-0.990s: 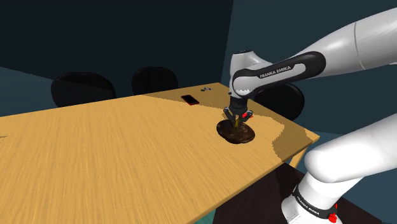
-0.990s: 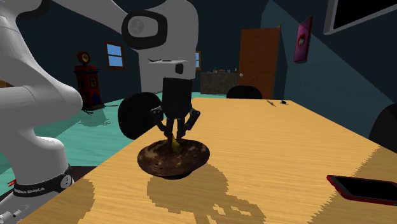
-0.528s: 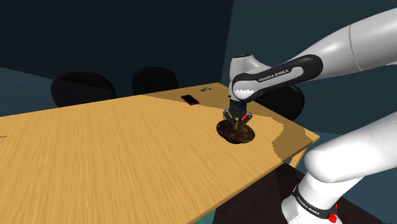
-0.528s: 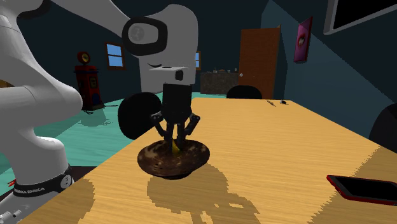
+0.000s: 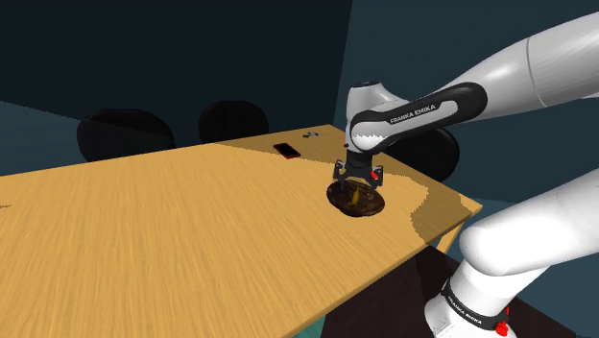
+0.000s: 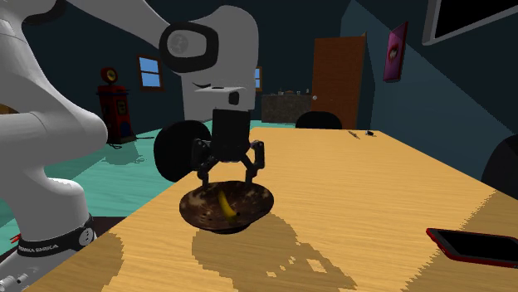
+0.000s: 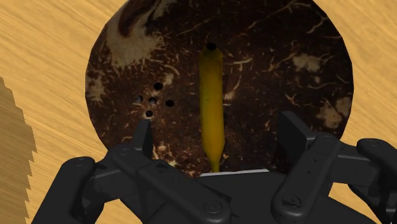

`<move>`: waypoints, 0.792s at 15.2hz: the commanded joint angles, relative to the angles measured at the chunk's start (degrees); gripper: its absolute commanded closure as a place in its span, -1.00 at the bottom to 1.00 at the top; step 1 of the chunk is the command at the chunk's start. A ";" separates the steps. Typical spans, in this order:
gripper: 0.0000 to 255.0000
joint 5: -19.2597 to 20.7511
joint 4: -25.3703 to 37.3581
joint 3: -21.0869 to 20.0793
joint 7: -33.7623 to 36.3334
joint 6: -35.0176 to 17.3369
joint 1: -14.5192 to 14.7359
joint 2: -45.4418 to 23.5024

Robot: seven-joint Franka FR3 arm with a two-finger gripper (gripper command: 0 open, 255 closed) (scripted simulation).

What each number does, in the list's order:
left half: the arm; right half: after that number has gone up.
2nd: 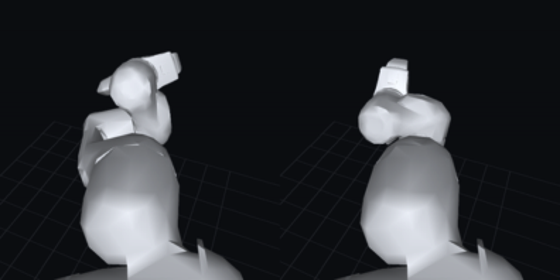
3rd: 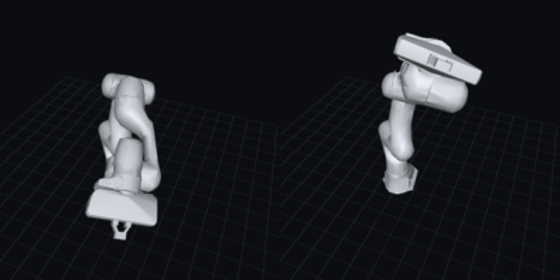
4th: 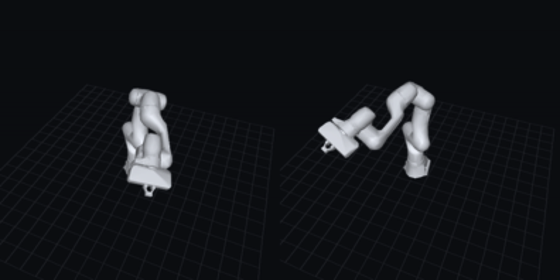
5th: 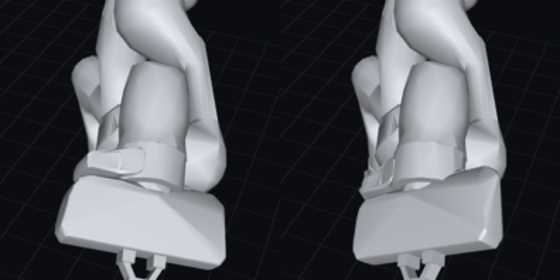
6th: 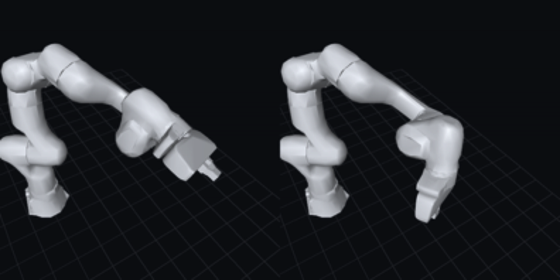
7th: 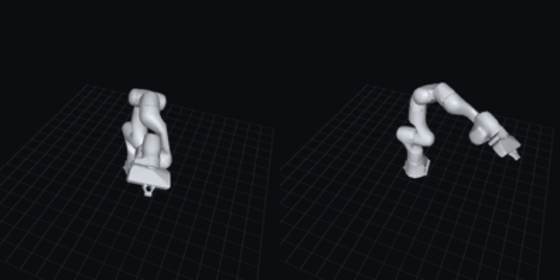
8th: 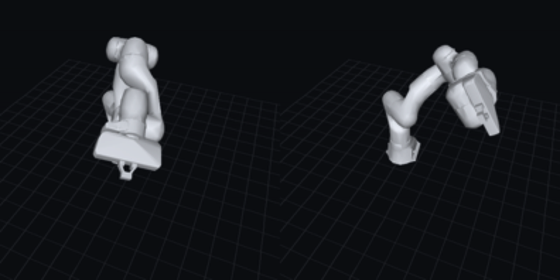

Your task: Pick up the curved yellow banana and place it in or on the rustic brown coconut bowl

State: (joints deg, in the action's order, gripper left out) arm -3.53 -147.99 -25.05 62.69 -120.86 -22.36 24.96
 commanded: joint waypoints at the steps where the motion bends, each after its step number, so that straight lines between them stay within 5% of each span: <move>1: -1.00 -0.18 1.36 0.25 -0.19 2.18 0.17 0.86; 4: -1.00 -0.42 5.52 0.85 -0.55 8.10 0.46 2.69; 12: -1.00 -0.42 5.52 0.85 -0.55 8.10 0.46 2.69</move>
